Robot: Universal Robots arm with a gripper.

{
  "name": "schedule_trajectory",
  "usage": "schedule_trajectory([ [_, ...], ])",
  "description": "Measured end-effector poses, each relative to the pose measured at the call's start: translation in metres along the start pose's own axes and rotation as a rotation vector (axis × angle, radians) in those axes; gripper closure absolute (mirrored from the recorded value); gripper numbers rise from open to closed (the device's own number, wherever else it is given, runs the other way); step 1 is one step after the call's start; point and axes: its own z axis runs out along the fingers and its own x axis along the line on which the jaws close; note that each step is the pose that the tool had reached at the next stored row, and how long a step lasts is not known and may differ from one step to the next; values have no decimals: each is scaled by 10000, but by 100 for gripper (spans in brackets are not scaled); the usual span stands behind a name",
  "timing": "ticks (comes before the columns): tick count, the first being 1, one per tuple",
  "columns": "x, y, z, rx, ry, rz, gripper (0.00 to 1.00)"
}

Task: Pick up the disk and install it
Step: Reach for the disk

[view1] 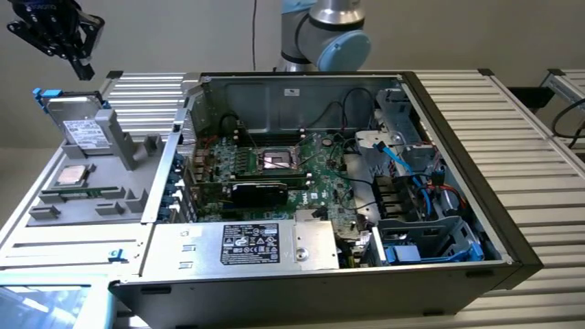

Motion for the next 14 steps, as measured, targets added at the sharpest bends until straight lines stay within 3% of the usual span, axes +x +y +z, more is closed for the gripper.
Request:
schedule_trajectory([
  [8, 339, 67, 19, -1, 2, -28, 88],
  [14, 445, 195, 37, -1, 1, -33, 88],
])
